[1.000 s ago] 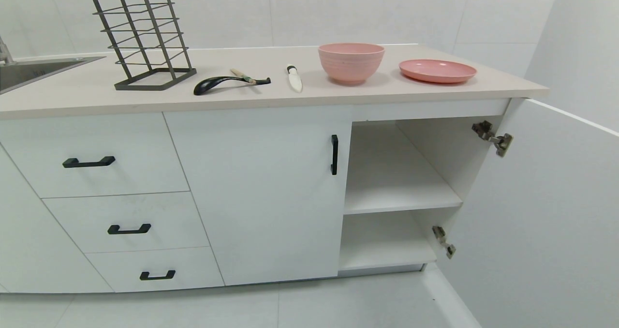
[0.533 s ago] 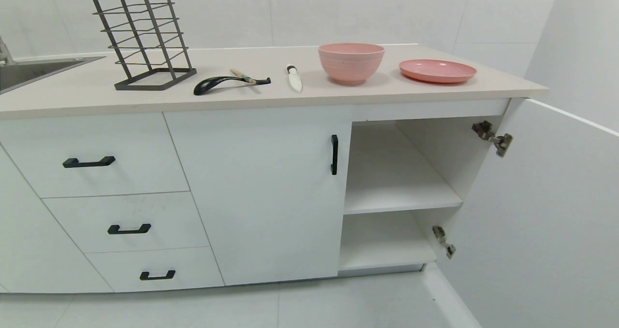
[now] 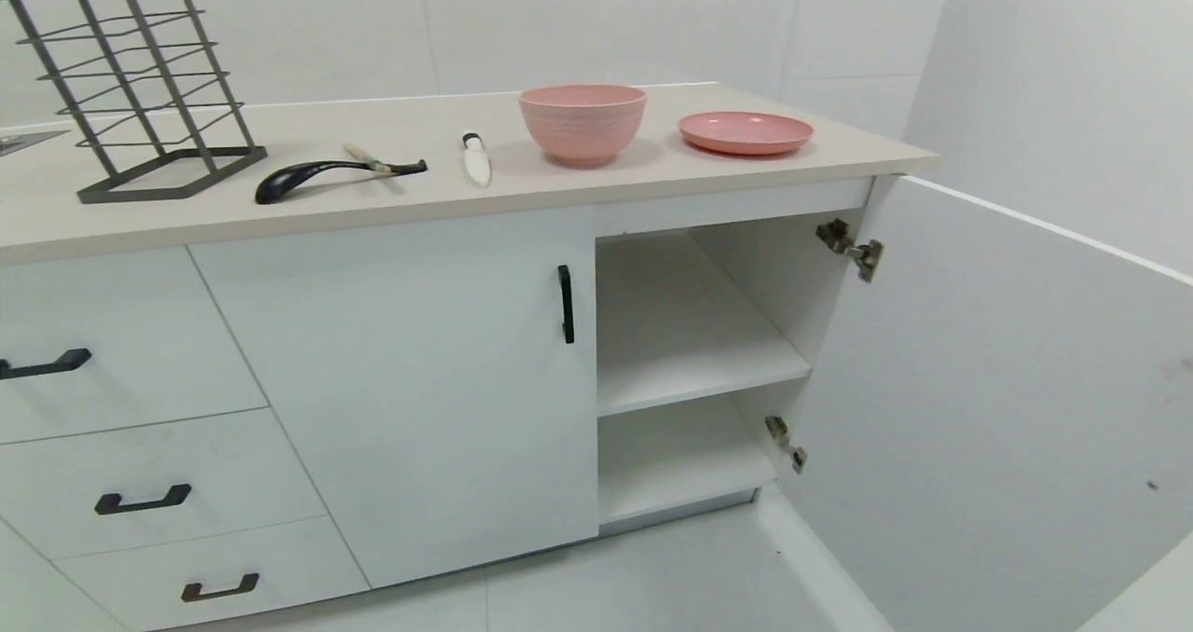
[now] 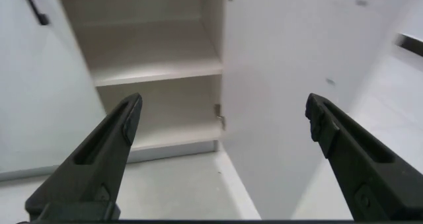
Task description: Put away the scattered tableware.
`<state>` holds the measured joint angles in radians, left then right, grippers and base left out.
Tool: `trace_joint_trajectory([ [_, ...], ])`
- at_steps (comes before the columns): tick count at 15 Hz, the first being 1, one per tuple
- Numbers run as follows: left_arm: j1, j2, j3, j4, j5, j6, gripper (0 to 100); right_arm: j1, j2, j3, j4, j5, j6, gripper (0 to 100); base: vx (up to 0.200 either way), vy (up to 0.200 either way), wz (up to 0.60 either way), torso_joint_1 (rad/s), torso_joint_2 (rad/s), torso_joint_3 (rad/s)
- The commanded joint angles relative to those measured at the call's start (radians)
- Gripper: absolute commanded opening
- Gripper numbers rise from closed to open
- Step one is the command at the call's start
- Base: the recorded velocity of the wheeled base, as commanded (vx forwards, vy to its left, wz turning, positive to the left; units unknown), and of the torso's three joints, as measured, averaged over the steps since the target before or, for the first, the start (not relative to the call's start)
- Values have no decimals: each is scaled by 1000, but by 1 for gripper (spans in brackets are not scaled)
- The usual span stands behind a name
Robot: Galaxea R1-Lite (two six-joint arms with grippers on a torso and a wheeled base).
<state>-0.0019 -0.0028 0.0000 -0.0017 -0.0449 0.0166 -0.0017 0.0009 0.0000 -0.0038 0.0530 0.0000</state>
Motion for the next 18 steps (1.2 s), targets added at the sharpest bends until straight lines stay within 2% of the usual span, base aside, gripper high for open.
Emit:
trace_joint_trajectory([
  [1, 0, 3, 0, -1, 2, -1, 100, 0, -1, 0, 1, 1, 0, 100, 0, -200, 0, 7, -2, -2],
  [7, 0, 3, 0, -1, 8, 2, 100, 0, -1, 0, 1, -1, -2, 100, 0, -200, 0, 1, -1, 3],
  [9, 0, 3, 0, -1, 5, 9, 100, 0, -1, 0, 1, -1, -2, 100, 0, 0, 0, 0, 0, 0],
  [12, 0, 3, 0, -1, 7, 8, 100, 0, -1, 0, 1, -1, -2, 100, 0, 0, 600, 2, 4, 4],
  [15, 2, 3, 0, -1, 13, 3, 100, 0, -1, 0, 1, -1, -2, 100, 0, 0, 0, 0, 0, 0],
  [18, 0, 3, 0, -1, 14, 3, 100, 0, -1, 0, 1, -1, 0, 100, 200, 0, 0, 2, 4, 4],
])
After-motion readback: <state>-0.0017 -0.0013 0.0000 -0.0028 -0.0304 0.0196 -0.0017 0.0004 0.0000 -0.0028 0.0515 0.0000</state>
